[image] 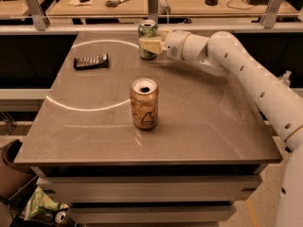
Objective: Knock green can over
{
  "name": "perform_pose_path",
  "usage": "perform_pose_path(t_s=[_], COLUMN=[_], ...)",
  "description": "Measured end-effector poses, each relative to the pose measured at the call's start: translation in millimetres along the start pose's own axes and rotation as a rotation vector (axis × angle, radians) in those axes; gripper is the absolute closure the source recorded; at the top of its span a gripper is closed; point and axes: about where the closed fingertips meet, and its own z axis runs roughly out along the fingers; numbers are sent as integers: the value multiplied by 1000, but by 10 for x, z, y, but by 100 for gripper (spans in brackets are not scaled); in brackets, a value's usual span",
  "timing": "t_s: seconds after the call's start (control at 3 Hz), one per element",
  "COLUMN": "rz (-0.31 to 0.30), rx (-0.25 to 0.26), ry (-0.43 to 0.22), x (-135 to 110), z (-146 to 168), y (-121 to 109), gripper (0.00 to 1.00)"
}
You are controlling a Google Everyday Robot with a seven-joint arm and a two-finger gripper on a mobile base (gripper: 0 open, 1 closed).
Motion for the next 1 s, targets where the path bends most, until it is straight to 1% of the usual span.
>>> perform_pose_path(t_s=[0.33,1.0], rz=[-5,11], rx=[19,79], ry=[51,169], x=[-45,-63], z=[-155,-637], y=[-67,-283], gripper=[100,100])
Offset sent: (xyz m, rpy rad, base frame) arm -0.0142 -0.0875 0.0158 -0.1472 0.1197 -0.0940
